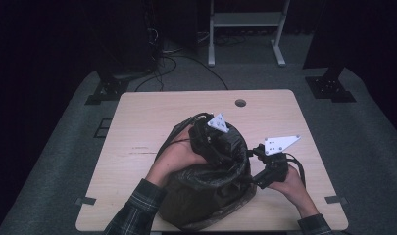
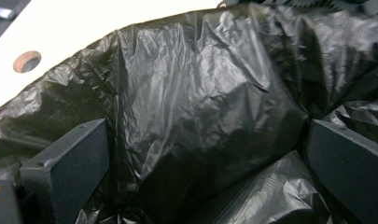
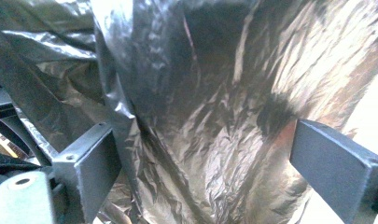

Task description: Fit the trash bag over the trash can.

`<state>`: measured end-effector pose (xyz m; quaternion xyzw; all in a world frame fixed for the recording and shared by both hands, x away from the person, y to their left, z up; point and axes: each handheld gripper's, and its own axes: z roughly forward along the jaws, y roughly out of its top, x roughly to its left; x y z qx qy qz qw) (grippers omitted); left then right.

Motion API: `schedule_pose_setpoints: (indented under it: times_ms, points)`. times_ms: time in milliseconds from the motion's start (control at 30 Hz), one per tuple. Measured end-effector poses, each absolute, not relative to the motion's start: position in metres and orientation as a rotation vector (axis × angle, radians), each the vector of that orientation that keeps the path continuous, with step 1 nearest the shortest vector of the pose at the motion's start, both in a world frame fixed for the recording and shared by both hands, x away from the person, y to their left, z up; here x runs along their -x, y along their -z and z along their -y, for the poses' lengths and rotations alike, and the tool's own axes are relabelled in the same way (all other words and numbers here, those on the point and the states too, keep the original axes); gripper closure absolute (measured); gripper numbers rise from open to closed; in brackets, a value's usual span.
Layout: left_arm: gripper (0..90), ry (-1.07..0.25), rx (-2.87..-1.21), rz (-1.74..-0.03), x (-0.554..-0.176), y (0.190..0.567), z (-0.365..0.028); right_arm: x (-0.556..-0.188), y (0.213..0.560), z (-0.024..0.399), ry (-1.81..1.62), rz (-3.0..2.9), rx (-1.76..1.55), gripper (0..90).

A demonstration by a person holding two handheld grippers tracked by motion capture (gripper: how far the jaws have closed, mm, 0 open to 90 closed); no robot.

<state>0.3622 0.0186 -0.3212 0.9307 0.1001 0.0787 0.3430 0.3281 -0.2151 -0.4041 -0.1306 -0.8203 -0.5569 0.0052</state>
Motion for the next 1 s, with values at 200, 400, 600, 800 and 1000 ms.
schedule_pose_setpoints:
  times_ms: [200,400,600,800,1000]
  points:
    - [0.0,-0.198,-2.452,-0.258,-0.363,0.330,-0.006,-0.328,0.404,0.216,1.744,2.570,0.411,9.5]
    - [0.0,-0.179,-2.503,-0.297,-0.365,0.336,-0.004,-0.328,0.405,0.216,1.739,2.570,0.414,9.5]
    - [0.0,-0.138,-2.572,-0.318,-0.367,0.343,-0.002,-0.329,0.405,0.216,1.737,2.569,0.418,9.5]
    - [0.0,-0.126,-2.591,-0.328,-0.366,0.344,-0.004,-0.330,0.406,0.217,1.738,2.573,0.423,9.5]
    - [0.0,-0.109,-2.605,-0.330,-0.364,0.346,-0.011,-0.329,0.406,0.217,1.745,2.565,0.422,9.5]
